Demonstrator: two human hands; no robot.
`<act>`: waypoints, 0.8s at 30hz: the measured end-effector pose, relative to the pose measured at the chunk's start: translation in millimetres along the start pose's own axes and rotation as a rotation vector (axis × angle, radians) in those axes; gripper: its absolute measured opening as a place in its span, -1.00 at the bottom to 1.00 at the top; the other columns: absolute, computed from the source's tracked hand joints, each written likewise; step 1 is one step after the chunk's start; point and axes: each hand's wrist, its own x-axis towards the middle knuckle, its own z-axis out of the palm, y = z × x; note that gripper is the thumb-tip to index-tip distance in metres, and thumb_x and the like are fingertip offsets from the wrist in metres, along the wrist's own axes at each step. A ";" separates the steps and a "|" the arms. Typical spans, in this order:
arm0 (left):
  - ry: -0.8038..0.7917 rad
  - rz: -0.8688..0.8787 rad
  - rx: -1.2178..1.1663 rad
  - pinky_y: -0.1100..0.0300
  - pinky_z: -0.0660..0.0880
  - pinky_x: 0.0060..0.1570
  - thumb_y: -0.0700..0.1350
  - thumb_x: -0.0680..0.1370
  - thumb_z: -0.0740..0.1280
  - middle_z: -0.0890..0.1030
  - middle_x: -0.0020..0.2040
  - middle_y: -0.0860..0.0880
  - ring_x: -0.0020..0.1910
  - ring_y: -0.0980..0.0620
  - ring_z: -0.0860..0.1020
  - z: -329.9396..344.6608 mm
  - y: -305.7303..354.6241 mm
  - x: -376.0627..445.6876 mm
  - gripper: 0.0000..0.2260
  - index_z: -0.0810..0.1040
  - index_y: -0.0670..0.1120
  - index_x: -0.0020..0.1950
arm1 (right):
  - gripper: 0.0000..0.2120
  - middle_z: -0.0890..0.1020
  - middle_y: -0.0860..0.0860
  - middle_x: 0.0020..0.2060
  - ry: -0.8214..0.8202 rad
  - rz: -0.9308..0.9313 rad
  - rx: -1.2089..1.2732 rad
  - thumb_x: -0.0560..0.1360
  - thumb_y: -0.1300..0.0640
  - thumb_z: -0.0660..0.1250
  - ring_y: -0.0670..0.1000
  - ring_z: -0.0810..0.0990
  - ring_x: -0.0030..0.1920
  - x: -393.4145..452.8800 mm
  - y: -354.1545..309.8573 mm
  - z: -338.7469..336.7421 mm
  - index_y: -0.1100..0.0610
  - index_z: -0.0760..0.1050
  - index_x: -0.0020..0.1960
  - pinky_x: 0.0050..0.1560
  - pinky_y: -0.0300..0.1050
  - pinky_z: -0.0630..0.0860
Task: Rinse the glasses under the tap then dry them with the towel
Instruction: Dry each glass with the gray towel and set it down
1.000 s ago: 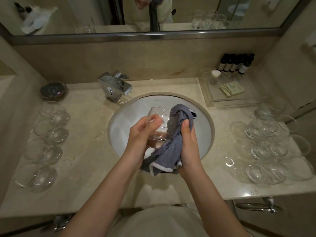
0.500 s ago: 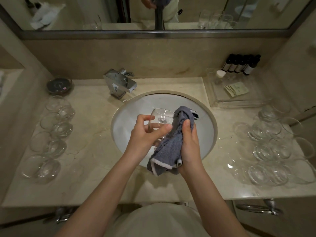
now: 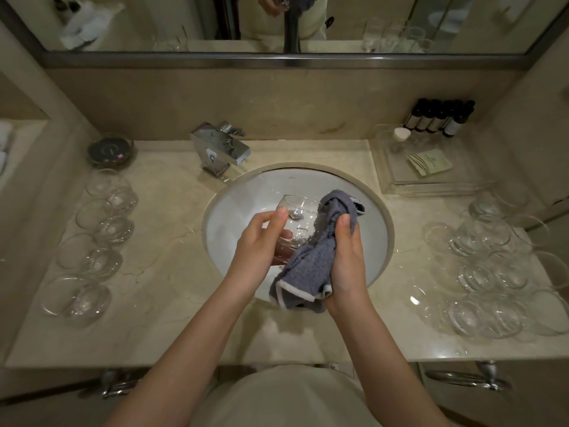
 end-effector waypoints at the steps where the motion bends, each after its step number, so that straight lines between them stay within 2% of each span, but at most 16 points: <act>1: 0.007 0.016 -0.005 0.30 0.51 -0.30 0.35 0.39 0.20 0.65 -0.06 -0.06 -0.28 0.16 0.64 -0.5 -0.3 0.3 -0.58 0.52 0.08 0.03 | -0.89 0.59 -0.14 0.04 0.000 -0.010 0.001 0.61 -0.08 0.14 -0.10 0.60 0.07 0.8 -0.4 0.4 -0.22 0.42 0.07 0.10 -0.11 0.55; 2: 0.007 0.024 -0.020 0.29 0.52 -0.30 0.34 0.39 0.21 0.66 -0.07 -0.06 -0.27 0.14 0.65 -0.5 -0.1 1.0 -0.57 0.52 0.06 0.03 | -0.89 0.59 -0.14 0.04 0.002 -0.016 0.001 0.61 -0.08 0.13 -0.10 0.60 0.06 1.3 -1.0 0.4 -0.22 0.42 0.07 0.09 -0.12 0.55; 4: -0.012 0.003 -0.062 0.26 0.55 -0.29 0.27 0.52 0.19 0.68 -0.13 -0.05 -0.26 0.10 0.66 0.1 0.0 2.7 -0.67 0.56 0.06 0.00 | -0.87 0.60 -0.13 0.06 0.007 -0.014 0.010 0.61 -0.09 0.13 -0.09 0.61 0.08 2.1 0.0 0.0 -0.21 0.42 0.11 0.11 -0.08 0.56; 7: -0.066 -0.109 -0.128 0.07 0.59 -0.03 0.24 0.61 0.10 0.71 -0.12 -0.09 -0.14 -0.02 0.68 1.1 0.2 5.8 -0.63 0.63 0.09 -0.03 | -0.78 0.60 -0.04 0.17 0.006 -0.002 0.041 0.59 -0.11 0.15 0.00 0.61 0.15 2.7 3.3 1.0 -0.15 0.41 0.22 0.20 0.05 0.54; 11: -0.136 -0.262 -0.271 0.01 0.54 0.05 0.24 0.61 0.09 0.69 -0.07 -0.11 -0.10 -0.05 0.66 -2.7 1.6 7.3 -0.58 0.63 0.02 0.04 | -0.87 0.59 -0.10 0.09 -0.013 -0.045 -0.021 0.61 -0.07 0.14 -0.11 0.62 0.04 1.8 4.4 -2.9 -0.19 0.39 0.14 0.01 -0.14 0.59; 14: -0.175 -0.341 -0.428 -0.15 0.48 0.24 0.25 0.52 0.19 0.66 0.13 -0.20 0.12 -0.21 0.62 -5.2 -0.9 8.0 -0.57 0.61 -0.02 0.14 | -0.86 0.58 -0.07 0.00 -0.031 -0.079 -0.073 0.62 0.00 0.15 -0.19 0.62 -0.08 2.3 4.7 -7.5 -0.05 0.38 0.16 -0.15 -0.28 0.56; 15: -0.177 -0.355 -0.462 -0.16 0.50 0.21 0.26 0.47 0.23 0.67 0.11 -0.20 0.10 -0.21 0.63 -6.3 -2.1 9.1 -0.56 0.60 -0.02 0.14 | -0.86 0.58 -0.07 -0.03 -0.035 -0.096 -0.085 0.62 0.03 0.16 -0.19 0.63 -0.12 2.6 4.6 -8.4 -0.01 0.38 0.16 -0.17 -0.30 0.55; 18: -0.153 -0.355 -0.510 -0.01 0.60 -0.11 0.22 0.34 0.33 0.69 -0.11 -0.11 -0.18 -0.11 0.67 -10.2 -3.7 12.9 -0.58 0.56 -0.05 0.03 | -0.90 0.63 -0.08 -0.07 -0.064 -0.166 -0.140 0.58 0.02 0.28 -0.08 0.63 -0.05 4.7 1.4 -12.6 -0.02 0.45 0.09 -0.05 -0.17 0.55; 20: -0.112 -0.341 -0.529 0.10 0.60 -0.23 0.16 0.31 0.39 0.65 -0.14 -0.09 -0.22 -0.07 0.65 -15.5 -4.8 16.7 -0.62 0.55 -0.07 -0.04 | -0.85 0.65 -0.13 -0.11 -0.096 -0.224 -0.200 0.49 -0.02 0.30 -0.05 0.62 -0.01 6.4 -1.5 -16.6 -0.03 0.49 0.04 0.02 -0.09 0.55; 22: -0.098 -0.310 -0.549 0.13 0.62 -0.18 0.09 0.30 0.42 0.65 -0.16 -0.08 -0.21 -0.02 0.63 -19.9 -4.1 20.4 -0.69 0.58 -0.09 -0.09 | -0.83 0.67 -0.15 -0.11 -0.143 -0.268 -0.259 0.46 0.00 0.29 -0.04 0.62 -0.01 6.1 -4.9 -19.6 -0.04 0.51 0.04 0.06 -0.05 0.55; 24: -0.105 -0.289 -0.600 0.17 0.61 -0.09 0.05 0.31 0.41 0.65 -0.19 -0.06 -0.18 0.00 0.61 -21.7 -1.7 22.5 -0.72 0.59 -0.10 -0.09 | -0.85 0.66 -0.17 -0.12 -0.196 -0.315 -0.327 0.47 0.01 0.29 -0.09 0.61 -0.04 4.0 -8.9 -19.2 -0.06 0.52 0.04 0.04 -0.12 0.55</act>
